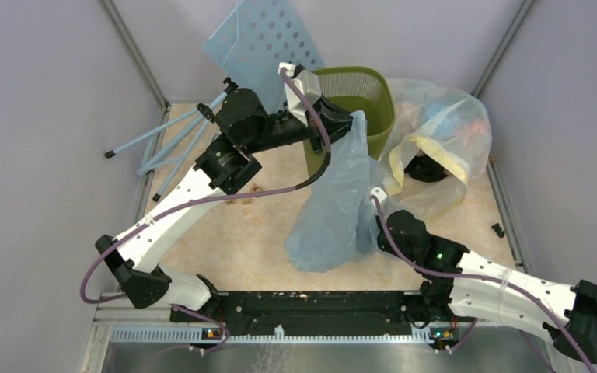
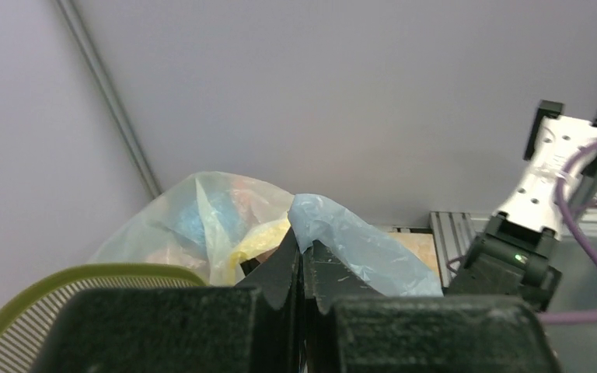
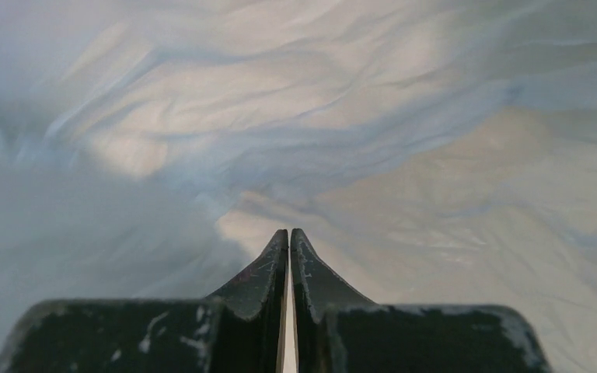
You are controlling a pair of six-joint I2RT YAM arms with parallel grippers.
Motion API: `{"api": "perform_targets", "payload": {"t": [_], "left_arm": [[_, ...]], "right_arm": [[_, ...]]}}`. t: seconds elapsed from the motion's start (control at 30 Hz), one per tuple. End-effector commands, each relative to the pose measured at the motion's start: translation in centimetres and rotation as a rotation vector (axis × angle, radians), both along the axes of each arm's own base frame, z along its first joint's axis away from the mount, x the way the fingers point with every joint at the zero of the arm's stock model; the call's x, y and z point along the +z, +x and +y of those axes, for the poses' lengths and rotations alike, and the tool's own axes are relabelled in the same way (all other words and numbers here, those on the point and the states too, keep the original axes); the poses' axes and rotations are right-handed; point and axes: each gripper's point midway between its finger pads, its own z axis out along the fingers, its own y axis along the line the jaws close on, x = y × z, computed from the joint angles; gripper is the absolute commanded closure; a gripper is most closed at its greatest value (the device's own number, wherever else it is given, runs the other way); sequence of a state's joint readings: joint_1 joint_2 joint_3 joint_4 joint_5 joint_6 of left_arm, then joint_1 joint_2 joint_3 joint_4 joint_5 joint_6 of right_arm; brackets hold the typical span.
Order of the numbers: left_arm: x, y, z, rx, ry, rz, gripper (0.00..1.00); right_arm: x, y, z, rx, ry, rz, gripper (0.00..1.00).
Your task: Put the trash bags into the trash bin
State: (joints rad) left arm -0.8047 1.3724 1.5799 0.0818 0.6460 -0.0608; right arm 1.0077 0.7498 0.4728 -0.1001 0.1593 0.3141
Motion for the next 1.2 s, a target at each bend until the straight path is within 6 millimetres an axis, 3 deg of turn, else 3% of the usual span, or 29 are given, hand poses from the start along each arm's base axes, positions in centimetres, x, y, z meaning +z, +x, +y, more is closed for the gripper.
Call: {"api": "perform_targets", "payload": {"t": [0.0,0.07,0.17,0.27,0.33,0.37,0.4,0.53,0.63,0.83,1.07,1.17], "left_arm": [[-0.6,3.6,-0.6,0.138,0.028,0.121,0.99],[-2.1,4.2,-1.2,0.133,0.032,0.141,0.98],[-5.0,5.1,-2.0,0.133,0.061,0.158,0.93],[-8.1,6.5,-2.5,0.146,0.112,0.177,0.85],[-9.1,7.2,-2.5,0.162,0.128,0.188,0.67],[-9.2,7.8,-2.2,0.204,0.124,0.205,0.44],[-9.3,8.9,-1.8,0.267,0.112,0.267,0.29],[-9.3,10.7,-0.8,0.371,0.181,0.408,0.02],[-9.3,10.9,0.9,0.4,0.238,0.51,0.01],[-12.8,9.6,5.1,0.433,0.345,0.658,0.01],[-14.5,4.5,7.6,0.302,0.415,0.427,0.01],[-15.3,4.1,9.4,0.356,0.471,0.388,0.01]], "right_arm": [[4.5,-3.6,3.3,0.275,0.198,-0.048,0.95],[4.6,-4.8,4.0,0.351,0.221,-0.042,0.99],[3.4,-5.0,4.0,0.35,0.188,0.014,1.0],[2.5,-3.8,3.0,0.233,0.176,0.055,1.0],[1.1,-2.8,1.8,0.131,0.136,0.083,1.0],[0.5,-2.2,1.2,0.082,0.117,0.09,1.0],[0.0,-1.9,0.7,0.045,0.103,0.095,1.0],[-1.6,-1.8,0.6,0.027,0.093,0.122,1.0],[-2.7,-2.0,1.5,0.041,0.121,0.155,1.0],[-5.4,-1.7,3.1,0.026,0.135,0.243,1.0],[-6.6,-1.0,4.5,0.043,0.084,0.255,1.0],[-6.5,-0.5,4.5,0.035,0.062,0.239,1.0]]}}
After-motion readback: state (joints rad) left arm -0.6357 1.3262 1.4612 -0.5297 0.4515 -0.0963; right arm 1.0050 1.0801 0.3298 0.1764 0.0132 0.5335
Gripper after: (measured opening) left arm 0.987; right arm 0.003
